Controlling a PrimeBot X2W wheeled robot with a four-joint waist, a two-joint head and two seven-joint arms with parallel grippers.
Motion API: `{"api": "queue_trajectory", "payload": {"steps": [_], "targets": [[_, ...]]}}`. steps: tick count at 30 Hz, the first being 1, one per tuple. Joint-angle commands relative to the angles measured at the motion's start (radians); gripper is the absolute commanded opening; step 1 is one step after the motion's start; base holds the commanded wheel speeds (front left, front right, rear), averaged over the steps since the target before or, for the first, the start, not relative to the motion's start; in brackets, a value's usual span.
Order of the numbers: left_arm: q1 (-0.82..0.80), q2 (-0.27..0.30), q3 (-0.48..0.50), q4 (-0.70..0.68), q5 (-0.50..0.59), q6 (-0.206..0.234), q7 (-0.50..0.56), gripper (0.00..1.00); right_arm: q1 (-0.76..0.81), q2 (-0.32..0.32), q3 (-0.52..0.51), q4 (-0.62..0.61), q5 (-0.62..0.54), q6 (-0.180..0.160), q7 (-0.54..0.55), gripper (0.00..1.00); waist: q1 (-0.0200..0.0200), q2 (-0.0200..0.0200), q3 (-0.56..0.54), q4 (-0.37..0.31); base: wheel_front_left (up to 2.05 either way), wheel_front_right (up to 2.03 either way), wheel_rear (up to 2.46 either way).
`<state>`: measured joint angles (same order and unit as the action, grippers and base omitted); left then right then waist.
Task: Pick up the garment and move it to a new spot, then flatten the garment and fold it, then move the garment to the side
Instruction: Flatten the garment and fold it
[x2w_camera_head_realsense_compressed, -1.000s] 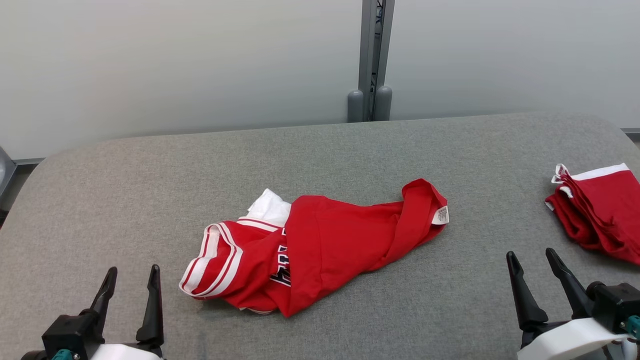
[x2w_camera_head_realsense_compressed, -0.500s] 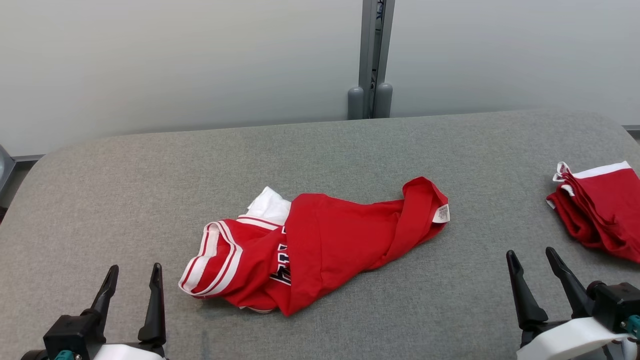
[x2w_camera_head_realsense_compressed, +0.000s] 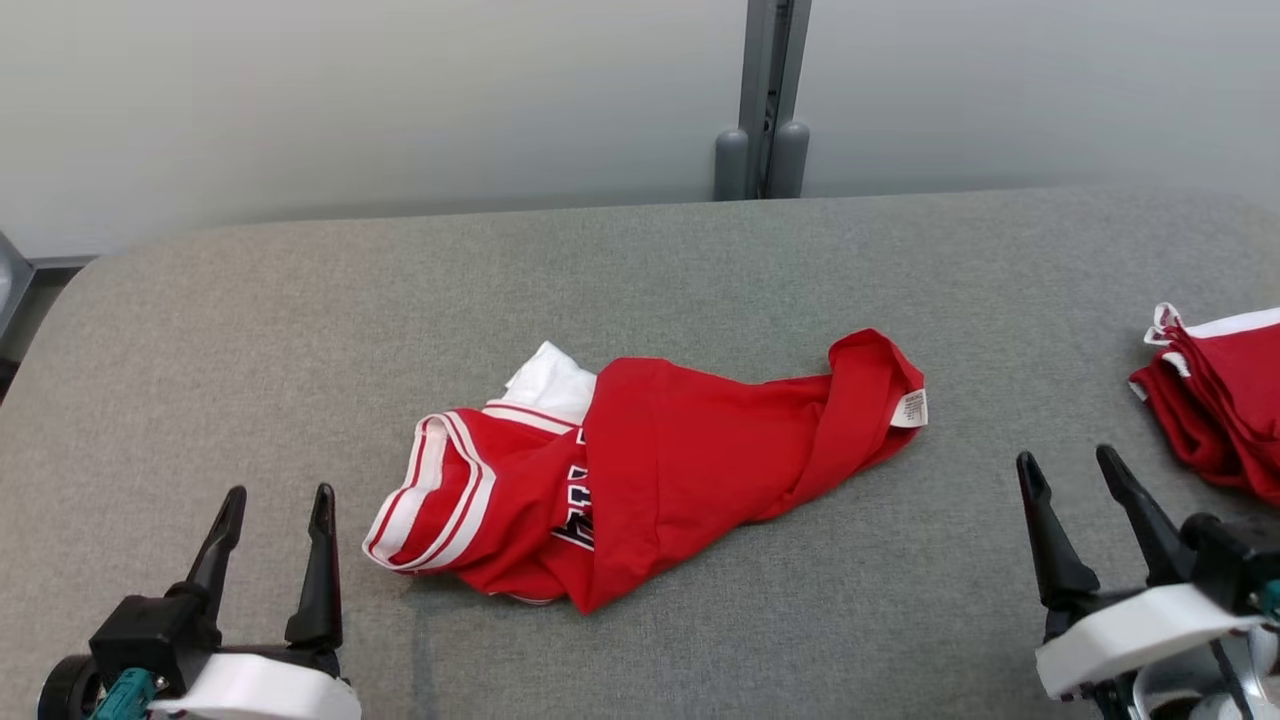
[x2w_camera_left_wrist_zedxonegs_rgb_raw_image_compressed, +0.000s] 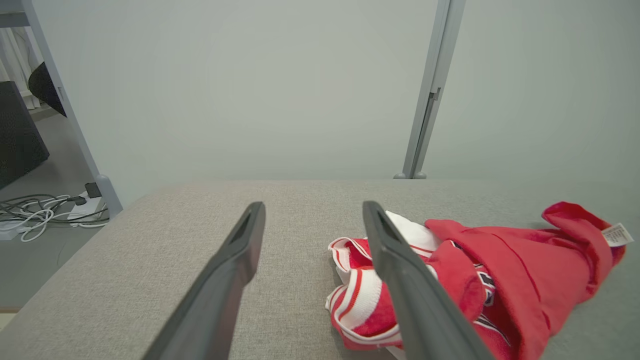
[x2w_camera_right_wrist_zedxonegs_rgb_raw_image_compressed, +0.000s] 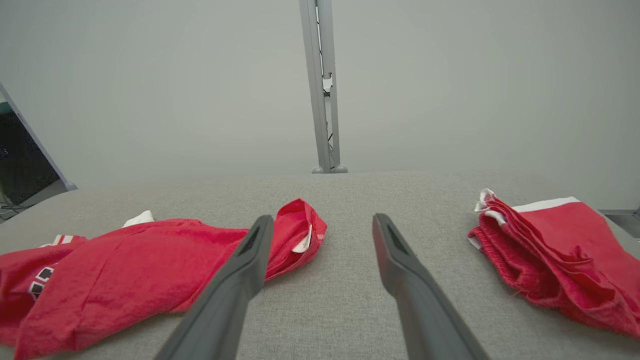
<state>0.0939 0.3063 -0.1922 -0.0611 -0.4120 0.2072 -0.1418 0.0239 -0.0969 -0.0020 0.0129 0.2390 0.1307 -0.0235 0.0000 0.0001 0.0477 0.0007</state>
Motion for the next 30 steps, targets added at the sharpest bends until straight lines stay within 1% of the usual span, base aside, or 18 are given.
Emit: {"api": "queue_trajectory", "payload": {"steps": [1, 4, 7, 9, 16, 20, 23, 25, 26, 30], "targets": [[-0.03, 0.003, 0.001, -0.001, 0.008, -0.005, -0.007, 1.0, -0.037, -0.011, 0.01, 0.008, 0.008, 0.0, -0.002, 1.0, 0.0, -0.0001, 0.036, 0.019, 0.0, 0.0, 0.0], [-0.067, -0.004, -0.008, -0.001, 0.011, -0.013, -0.017, 1.0, -0.116, -0.034, 0.035, 0.039, 0.026, 0.0, -0.007, 1.0, 0.0, -0.0001, 0.089, 0.045, 0.0, 0.0, 0.0], [-0.121, -0.008, -0.014, 0.024, 0.002, -0.035, -0.037, 1.0, -0.218, -0.059, 0.075, 0.087, 0.052, 0.0, -0.011, 1.0, 0.0, -0.0001, 0.15, 0.079, 0.0, 0.0, 0.0], [-0.158, -0.019, -0.023, 0.041, 0.001, -0.049, -0.052, 1.0, -0.297, -0.087, 0.111, 0.127, 0.069, 0.0, -0.01, 1.0, 0.0, -0.0001, 0.189, 0.104, 0.0, 0.0, 0.0], [-0.268, -0.058, -0.047, 0.106, 0.008, -0.084, -0.094, 1.0, -0.592, -0.177, 0.314, 0.31, 0.164, 0.0, 0.017, 1.0, 0.0, -0.0001, 0.296, 0.177, 0.0, 0.0, 0.0], [-0.32, -0.086, -0.062, 0.147, 0.014, -0.104, -0.109, 1.0, -0.728, -0.239, 0.476, 0.407, 0.237, 0.0, 0.063, 1.0, 0.0, -0.0001, 0.334, 0.216, 0.0, 0.0, 0.0], [-0.351, -0.104, -0.069, 0.175, 0.022, -0.12, -0.116, 1.0, -0.794, -0.289, 0.618, 0.465, 0.303, 0.0, 0.111, 1.0, 0.0, -0.0001, 0.349, 0.242, 0.0, 0.0, 0.0], [-0.365, -0.118, -0.071, 0.192, 0.028, -0.128, -0.12, 1.0, -0.831, -0.321, 0.712, 0.49, 0.354, 0.0, 0.15, 1.0, 0.0, -0.0001, 0.355, 0.254, 0.0, 0.0, 0.0], [-0.376, -0.127, -0.07, 0.205, 0.029, -0.137, -0.122, 1.0, -0.859, -0.352, 0.805, 0.502, 0.407, 0.0, 0.187, 1.0, 0.0, -0.0001, 0.358, 0.263, 0.0, 0.0, 0.0], [-0.382, -0.145, -0.058, 0.219, 0.037, -0.147, -0.124, 1.0, -0.898, -0.407, 0.951, 0.511, 0.508, 0.0, 0.244, 1.0, 0.0, -0.0001, 0.359, 0.269, 0.0, 0.0, 0.0]]}}
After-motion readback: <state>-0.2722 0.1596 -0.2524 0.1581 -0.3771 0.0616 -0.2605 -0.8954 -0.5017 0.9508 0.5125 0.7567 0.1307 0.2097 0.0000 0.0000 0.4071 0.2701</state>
